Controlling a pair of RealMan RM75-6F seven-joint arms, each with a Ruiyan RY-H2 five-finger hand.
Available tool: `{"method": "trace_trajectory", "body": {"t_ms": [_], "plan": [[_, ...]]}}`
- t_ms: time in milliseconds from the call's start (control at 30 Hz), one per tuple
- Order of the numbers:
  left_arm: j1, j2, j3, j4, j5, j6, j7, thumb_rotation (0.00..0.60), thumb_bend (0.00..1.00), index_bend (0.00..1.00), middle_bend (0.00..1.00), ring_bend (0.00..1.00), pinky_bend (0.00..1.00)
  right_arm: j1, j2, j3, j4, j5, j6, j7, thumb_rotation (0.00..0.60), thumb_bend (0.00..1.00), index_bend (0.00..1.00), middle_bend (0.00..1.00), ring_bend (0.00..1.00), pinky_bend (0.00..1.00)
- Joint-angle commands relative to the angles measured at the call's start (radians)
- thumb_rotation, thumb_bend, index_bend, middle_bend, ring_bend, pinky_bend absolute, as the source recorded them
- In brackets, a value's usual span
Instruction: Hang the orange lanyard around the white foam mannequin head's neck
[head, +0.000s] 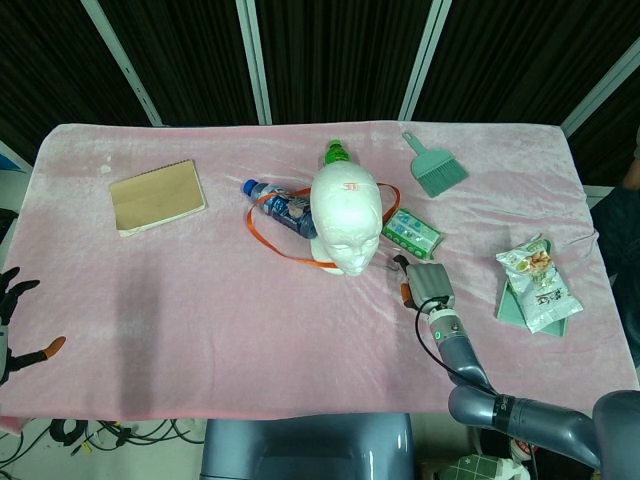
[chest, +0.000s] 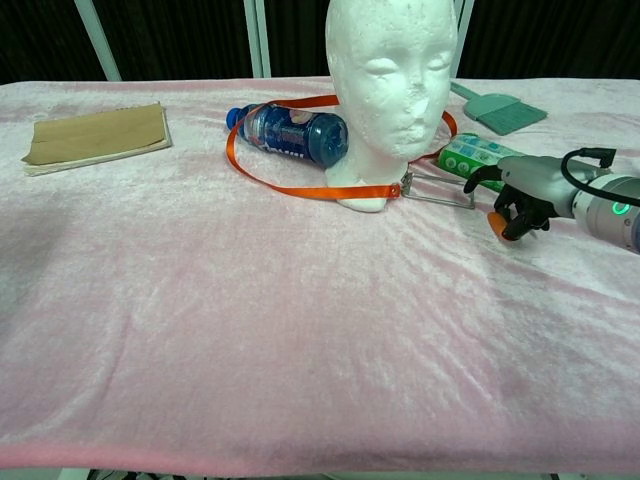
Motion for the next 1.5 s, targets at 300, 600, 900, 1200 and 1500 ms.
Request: {"method": "trace_trajectory", "body": {"t_ms": [300, 600, 900, 1200, 1500], "plan": [[0.006, -0.002, -0.007, -0.004, -0.001, -0.007, 0.005, 0.6, 0.04, 0.21, 0.06, 0.0, 0.0, -0.005, -0.002, -0.008, -0.003, -0.025, 0.011, 0.019, 0.6, 0.58, 0.27, 0.71, 0.75, 0.65], [0.011, -0.002, -0.012, -0.007, 0.003, -0.005, 0.007, 0.6, 0.04, 0.22, 0.06, 0.0, 0.0, -0.003, -0.01, -0.012, 0.016, -0.016, 0.002, 0.022, 0.6, 0.58, 0.28, 0.71, 0.75, 0.65], [0.014, -0.007, -0.018, -0.008, 0.0, -0.009, 0.013, 0.6, 0.04, 0.22, 0.06, 0.0, 0.0, 0.001, -0.021, -0.016, 0.029, -0.014, -0.011, 0.026, 0.6, 0.58, 0.28, 0.71, 0.75, 0.65], [0.019, -0.009, -0.026, -0.011, -0.003, -0.006, 0.011, 0.6, 0.04, 0.22, 0.06, 0.0, 0.0, 0.018, -0.039, -0.006, 0.036, -0.006, -0.012, 0.016, 0.6, 0.58, 0.28, 0.71, 0.75, 0.65], [0.02, -0.006, -0.028, -0.015, -0.006, -0.012, 0.01, 0.6, 0.04, 0.22, 0.06, 0.0, 0.0, 0.019, -0.037, -0.011, 0.022, 0.001, -0.008, 0.008, 0.6, 0.59, 0.46, 0.71, 0.75, 0.65]]}}
